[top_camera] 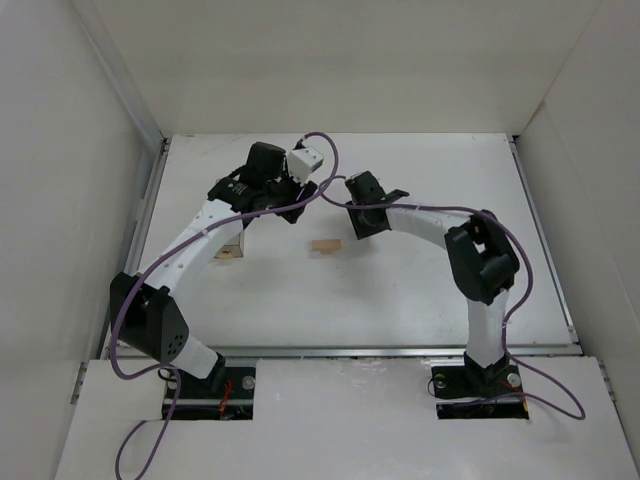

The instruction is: Build the wood block tower

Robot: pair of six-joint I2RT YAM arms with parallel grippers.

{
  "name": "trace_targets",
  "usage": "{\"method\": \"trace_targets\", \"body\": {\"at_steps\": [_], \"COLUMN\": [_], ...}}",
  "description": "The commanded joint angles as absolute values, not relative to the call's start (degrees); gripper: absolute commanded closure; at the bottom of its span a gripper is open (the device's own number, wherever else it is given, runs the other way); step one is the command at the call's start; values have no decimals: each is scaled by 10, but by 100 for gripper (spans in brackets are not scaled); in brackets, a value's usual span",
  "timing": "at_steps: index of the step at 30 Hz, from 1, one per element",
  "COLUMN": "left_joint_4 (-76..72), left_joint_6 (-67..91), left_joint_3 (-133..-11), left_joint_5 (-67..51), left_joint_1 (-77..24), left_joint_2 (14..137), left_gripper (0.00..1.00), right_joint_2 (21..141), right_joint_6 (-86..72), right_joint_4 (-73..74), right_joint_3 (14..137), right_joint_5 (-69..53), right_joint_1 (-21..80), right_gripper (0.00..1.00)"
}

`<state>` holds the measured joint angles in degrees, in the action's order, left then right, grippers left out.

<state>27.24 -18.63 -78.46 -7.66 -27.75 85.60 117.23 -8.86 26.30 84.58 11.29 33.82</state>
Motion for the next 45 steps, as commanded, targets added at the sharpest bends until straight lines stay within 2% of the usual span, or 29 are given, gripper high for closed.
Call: {"method": "trace_targets", "body": {"at_steps": [1, 6, 7, 11, 15, 18, 24, 30, 37, 45], "left_joint_4": [263, 278, 284, 315, 323, 323, 355, 349, 332, 349], "left_joint_6": [-159, -144, -138, -131, -91, -91, -105, -85, -63, -75], "left_joint_3": [-805, -864, -878, -951, -999, -1019, -1022, -1012, -1005, -1005], "left_joint_5": [-97, -174, -198, -376, -471, -477, -394, -336, -334, -413], "left_joint_1": [-278, -278, -278, -283, -303, -331, -394, -399, -387, -367], "left_joint_2": [851, 864, 871, 910, 940, 947, 969, 986, 997, 1014], "left_gripper": [44, 44, 42, 32, 23, 17, 15, 22, 33, 61], "right_joint_2": [1058, 884, 823, 712, 666, 658, 647, 647, 635, 630], "right_joint_6": [-63, -25, -16, 64, 105, 117, 117, 117, 122, 122], "right_joint_4": [203, 36, 6, -153, -272, -280, -280, -274, -269, -269], "right_joint_3": [803, 641, 615, 480, 390, 377, 382, 388, 388, 388], "right_joint_5": [156, 119, 103, -36, -90, -96, -96, -96, -96, -102], "right_joint_1": [342, 342, 342, 342, 342, 348, 359, 364, 369, 369], "right_gripper": [100, 100, 100, 100, 100, 100, 100, 100, 100, 100]}}
